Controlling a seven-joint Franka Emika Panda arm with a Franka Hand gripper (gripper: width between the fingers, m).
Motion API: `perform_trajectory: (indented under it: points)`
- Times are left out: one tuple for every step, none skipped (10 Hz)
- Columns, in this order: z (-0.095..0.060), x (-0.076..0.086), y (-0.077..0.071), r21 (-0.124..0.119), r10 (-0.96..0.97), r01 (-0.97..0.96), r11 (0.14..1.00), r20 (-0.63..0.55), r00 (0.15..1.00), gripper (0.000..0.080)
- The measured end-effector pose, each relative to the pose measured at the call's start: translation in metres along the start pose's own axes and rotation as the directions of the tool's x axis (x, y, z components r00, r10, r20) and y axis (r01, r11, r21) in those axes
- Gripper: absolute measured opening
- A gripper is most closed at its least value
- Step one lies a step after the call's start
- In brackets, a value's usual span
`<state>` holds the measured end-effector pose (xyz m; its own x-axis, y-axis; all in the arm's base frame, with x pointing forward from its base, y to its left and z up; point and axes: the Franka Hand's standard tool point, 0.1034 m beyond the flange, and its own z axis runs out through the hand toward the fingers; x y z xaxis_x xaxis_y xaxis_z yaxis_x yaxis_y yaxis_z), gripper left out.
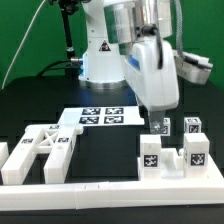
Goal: Assemble chair
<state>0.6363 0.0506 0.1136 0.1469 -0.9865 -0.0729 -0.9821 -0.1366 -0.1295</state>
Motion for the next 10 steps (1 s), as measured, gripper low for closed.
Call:
perform_trajectory:
  points:
    - [-0.001, -0.005, 0.008, -0.013, -0.145, 0.145, 0.989, -0.005, 0.989, 0.0649]
    - [-0.004, -0.011, 0.008, -0.022, -0.306, 0.305, 0.952, -0.013, 0.952, 0.0649]
    - [-0.005, -0.015, 0.012, -0.021, -0.441, 0.441, 0.897, -0.016, 0.897, 0.0649]
    - [-0.004, -0.016, 0.017, -0.007, -0.488, 0.488, 0.873, -0.033, 0.872, 0.0649]
    - [-0.003, -0.015, 0.019, -0.012, -0.524, 0.524, 0.852, -0.030, 0.851, 0.0649]
    - [-0.003, -0.014, 0.018, -0.015, -0.600, 0.600, 0.800, -0.030, 0.800, 0.0649]
    - [-0.003, -0.014, 0.019, -0.018, -0.658, 0.658, 0.753, -0.028, 0.753, 0.0649]
    - [-0.002, -0.013, 0.018, -0.018, -0.706, 0.706, 0.708, -0.036, 0.707, 0.0649]
    - [0.003, -0.006, 0.019, -0.021, -0.853, 0.856, 0.517, -0.102, 0.512, 0.0649]
    - [0.010, -0.001, 0.028, -0.044, -0.923, 0.926, 0.375, -0.118, 0.368, 0.0649]
